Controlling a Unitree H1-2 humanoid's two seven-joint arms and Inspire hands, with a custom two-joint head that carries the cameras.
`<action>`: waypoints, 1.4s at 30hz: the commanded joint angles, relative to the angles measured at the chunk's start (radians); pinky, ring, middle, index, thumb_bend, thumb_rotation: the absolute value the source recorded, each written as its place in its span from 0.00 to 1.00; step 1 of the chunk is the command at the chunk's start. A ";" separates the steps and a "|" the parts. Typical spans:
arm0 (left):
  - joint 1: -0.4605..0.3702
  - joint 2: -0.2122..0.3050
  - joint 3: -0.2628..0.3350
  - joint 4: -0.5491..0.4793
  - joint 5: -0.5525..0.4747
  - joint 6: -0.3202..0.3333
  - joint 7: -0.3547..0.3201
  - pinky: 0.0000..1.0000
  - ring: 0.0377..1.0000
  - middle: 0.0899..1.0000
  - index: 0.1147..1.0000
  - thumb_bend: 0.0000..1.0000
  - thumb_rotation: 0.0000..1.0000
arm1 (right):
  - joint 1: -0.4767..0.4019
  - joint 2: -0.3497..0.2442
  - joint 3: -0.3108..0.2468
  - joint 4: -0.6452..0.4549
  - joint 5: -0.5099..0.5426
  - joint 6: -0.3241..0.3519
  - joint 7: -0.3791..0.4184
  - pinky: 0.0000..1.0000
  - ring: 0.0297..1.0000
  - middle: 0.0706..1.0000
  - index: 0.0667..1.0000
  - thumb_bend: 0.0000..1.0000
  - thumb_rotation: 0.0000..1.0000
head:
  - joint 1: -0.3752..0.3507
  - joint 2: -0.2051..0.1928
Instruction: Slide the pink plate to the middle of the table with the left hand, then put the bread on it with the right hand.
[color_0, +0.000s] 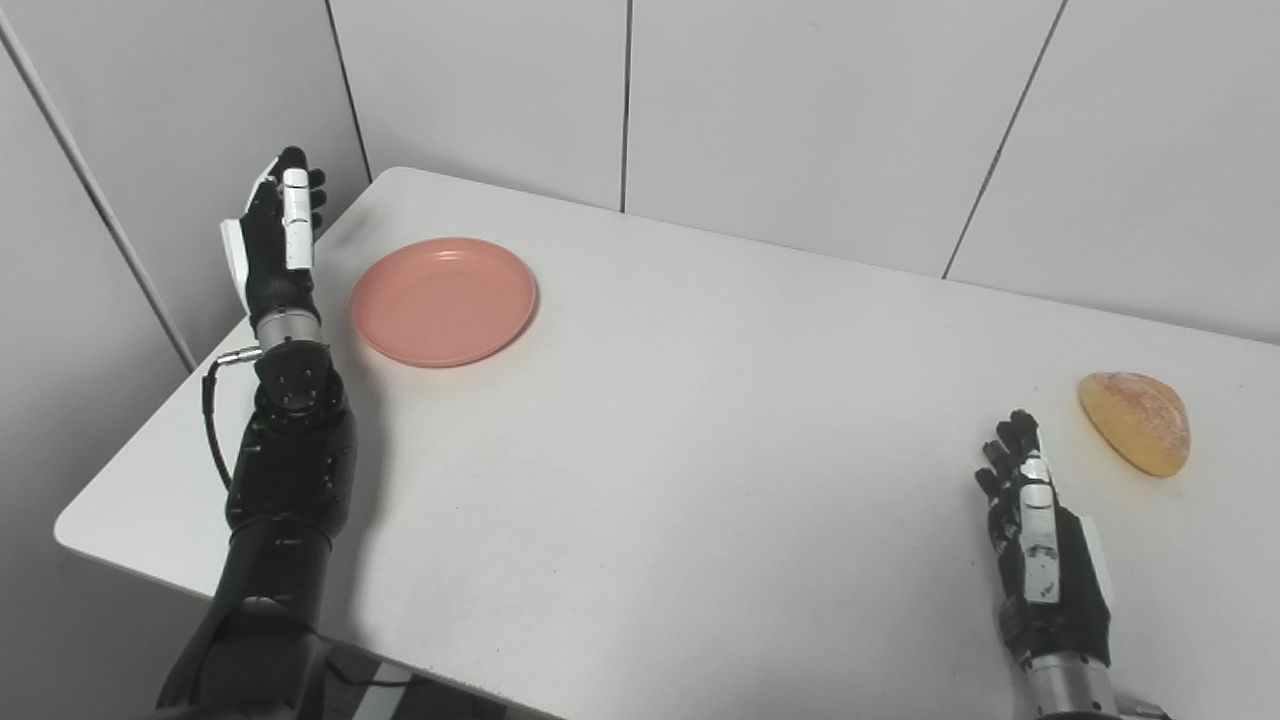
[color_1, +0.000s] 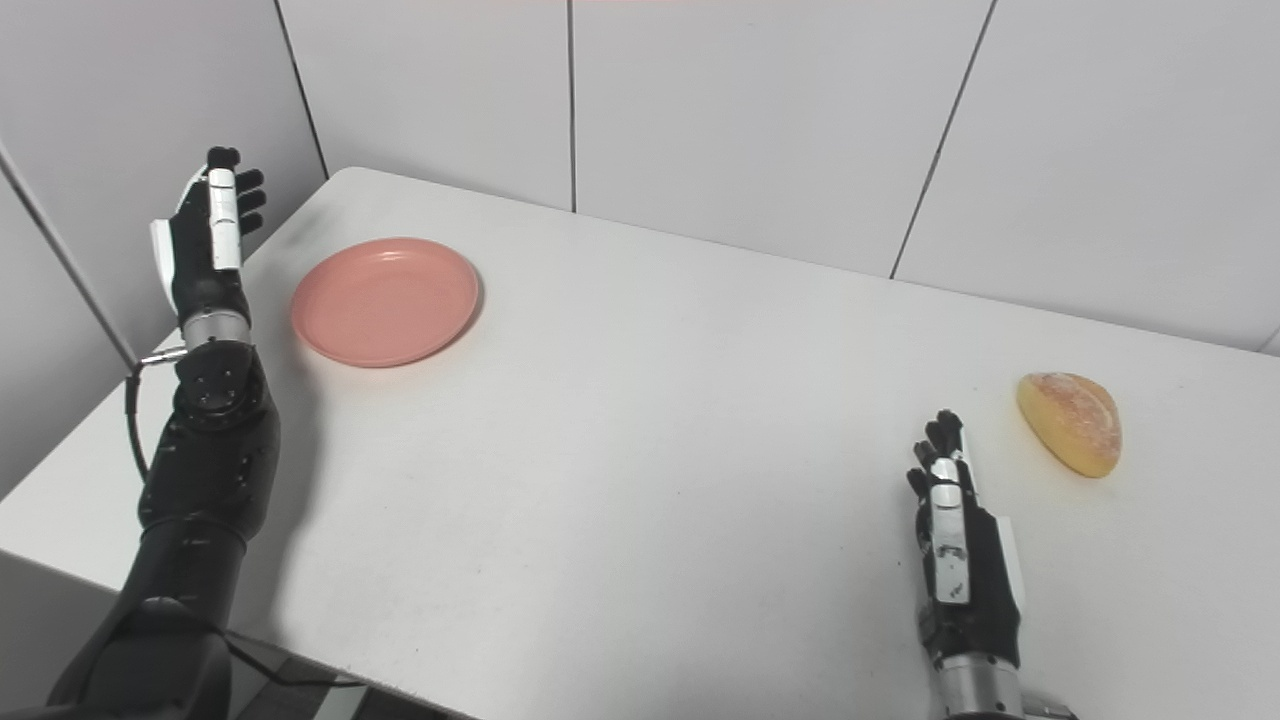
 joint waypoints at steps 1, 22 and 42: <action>-0.052 0.026 0.005 0.009 -0.023 -0.040 -0.012 0.77 0.77 0.76 0.76 0.75 1.00 | 0.017 0.000 -0.004 -0.003 0.007 -0.049 0.005 1.00 1.00 1.00 1.00 0.69 1.00 | 0.000 0.001; -0.071 -0.019 -0.007 0.174 -0.103 -0.063 -0.036 0.82 0.81 0.78 0.78 0.72 1.00 | 0.028 0.002 -0.001 -0.024 -0.005 -0.036 -0.002 1.00 1.00 1.00 1.00 0.69 1.00 | 0.000 0.010; -0.109 -0.058 -0.026 0.273 -0.188 -0.066 -0.082 0.85 0.83 0.80 0.79 0.75 1.00 | 0.027 0.007 -0.002 -0.032 -0.007 -0.028 -0.008 1.00 1.00 1.00 1.00 0.70 1.00 | 0.004 0.014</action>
